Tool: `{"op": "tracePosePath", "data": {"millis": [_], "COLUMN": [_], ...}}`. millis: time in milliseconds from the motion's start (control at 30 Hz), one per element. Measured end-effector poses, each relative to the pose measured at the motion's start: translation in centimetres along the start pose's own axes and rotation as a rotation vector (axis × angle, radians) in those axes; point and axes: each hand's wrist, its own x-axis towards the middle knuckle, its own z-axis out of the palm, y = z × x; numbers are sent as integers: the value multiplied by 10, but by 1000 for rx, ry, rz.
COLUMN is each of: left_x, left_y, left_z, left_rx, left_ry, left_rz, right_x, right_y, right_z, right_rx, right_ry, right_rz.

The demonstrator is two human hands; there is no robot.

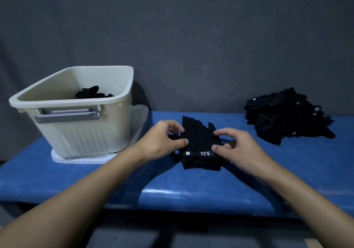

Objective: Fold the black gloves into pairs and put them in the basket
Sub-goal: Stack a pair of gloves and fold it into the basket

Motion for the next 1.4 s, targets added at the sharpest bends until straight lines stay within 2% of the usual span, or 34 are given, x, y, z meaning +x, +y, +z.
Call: {"op": "tracePosePath", "data": {"millis": [100,167,267,433,533,733,967,1167,1400], "left_x": [-3,-4,-4,-3,-3,-1,1,-2,-3], "left_y": [0,-1,-2,-5,-6,-6,-9,-5,-3], "left_z": [2,4,7,7,8,7,8,6,6], "left_rx": [101,156,247,430,535,584,585,577,584], "left_ry": [-26,-52,-82,-174,-217,-238,-237,-241,-250], "left_rz": [77,132,161,150,155,152,165,155,154], "right_x": [-2,-1,1,3,4,11,24,24,21], "right_y": [2,2,5,15,17,10,16,15,8], "right_z": [-1,0,3,8,8,6,11,13,9], "right_rx": [-150,-163,-190,-533,-606,-374,-426,-426,-306], "right_ry": [40,15,-37,-165,-210,-50,10,28,123], "right_rz": [-165,-223,-259,-245,-217,-126,-82,-117,-116]}}
